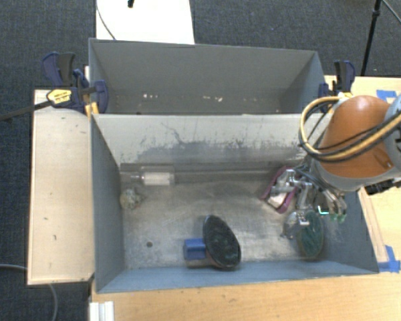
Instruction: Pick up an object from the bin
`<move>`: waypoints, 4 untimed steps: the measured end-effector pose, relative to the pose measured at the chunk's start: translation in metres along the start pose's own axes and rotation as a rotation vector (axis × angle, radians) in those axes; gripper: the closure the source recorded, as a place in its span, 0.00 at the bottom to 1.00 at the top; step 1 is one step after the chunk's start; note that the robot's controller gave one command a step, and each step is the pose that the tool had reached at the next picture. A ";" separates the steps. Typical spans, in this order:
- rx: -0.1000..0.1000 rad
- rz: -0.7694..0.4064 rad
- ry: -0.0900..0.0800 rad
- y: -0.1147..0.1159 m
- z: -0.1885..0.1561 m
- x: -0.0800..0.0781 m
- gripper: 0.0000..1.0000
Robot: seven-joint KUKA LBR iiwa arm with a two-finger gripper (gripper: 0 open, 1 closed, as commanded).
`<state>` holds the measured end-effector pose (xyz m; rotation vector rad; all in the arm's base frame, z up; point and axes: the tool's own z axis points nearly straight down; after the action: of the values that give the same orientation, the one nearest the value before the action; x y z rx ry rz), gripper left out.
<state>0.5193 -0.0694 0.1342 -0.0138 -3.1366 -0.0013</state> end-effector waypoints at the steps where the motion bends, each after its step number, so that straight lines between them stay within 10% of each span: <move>1: -0.012 -0.227 -0.011 -0.049 0.047 -0.064 0.00; 2: 0.004 -0.548 -0.014 -0.013 0.061 -0.072 0.00; 3: 0.006 -0.731 -0.016 0.001 0.061 -0.041 0.00; 4: 0.006 -0.730 -0.019 0.002 0.059 -0.042 1.00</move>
Offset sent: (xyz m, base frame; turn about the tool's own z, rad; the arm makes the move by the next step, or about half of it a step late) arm 0.0586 -0.0559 -0.0542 -0.2320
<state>0.5611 -0.0676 0.0745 1.1143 -2.9529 0.0059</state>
